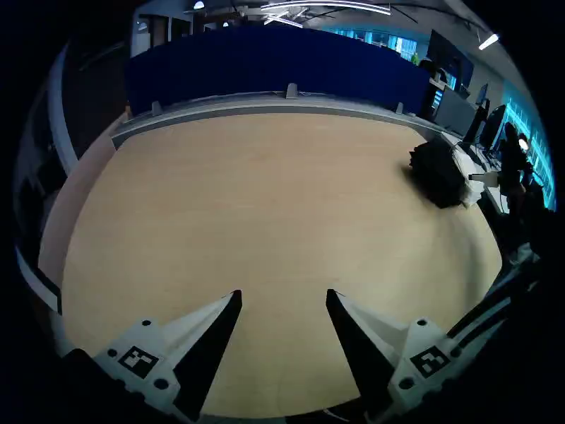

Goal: Fold towel

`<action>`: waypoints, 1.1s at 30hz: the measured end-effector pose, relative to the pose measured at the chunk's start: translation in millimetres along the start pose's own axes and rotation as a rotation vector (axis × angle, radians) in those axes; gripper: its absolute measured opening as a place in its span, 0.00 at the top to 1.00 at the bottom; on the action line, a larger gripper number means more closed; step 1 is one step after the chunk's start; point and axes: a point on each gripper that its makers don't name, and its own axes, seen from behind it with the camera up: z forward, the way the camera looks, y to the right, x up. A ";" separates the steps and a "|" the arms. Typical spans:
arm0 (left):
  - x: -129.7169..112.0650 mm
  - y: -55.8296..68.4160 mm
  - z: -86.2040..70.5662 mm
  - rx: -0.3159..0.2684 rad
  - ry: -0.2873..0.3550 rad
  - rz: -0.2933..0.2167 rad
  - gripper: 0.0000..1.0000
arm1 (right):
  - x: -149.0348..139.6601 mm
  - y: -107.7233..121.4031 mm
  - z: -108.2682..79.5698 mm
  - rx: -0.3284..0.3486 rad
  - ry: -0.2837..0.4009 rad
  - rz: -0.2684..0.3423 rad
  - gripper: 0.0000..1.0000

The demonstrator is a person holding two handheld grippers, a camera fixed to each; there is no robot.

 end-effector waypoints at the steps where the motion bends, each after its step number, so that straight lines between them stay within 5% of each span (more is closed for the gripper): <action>1: 0.1 0.1 -0.1 0.000 0.000 0.001 0.12 | 2.1 -3.8 0.3 0.005 0.006 -0.003 0.33; 3: 0.5 0.2 -0.5 0.000 -0.001 0.004 0.12 | 6.6 -11.9 1.3 0.014 0.018 -0.008 0.06; 5: 1.1 0.0 -1.3 0.002 0.000 0.004 0.12 | 12.1 -21.0 4.1 0.020 0.031 -0.015 0.00; 15: -0.5 -3.3 -2.3 0.009 0.002 -0.012 0.12 | 26.4 -57.8 27.0 0.047 0.051 -0.029 0.00; 33: -7.0 -13.3 -1.8 0.024 -0.008 -0.034 0.12 | -8.0 -53.8 65.9 0.005 -0.036 -0.030 0.00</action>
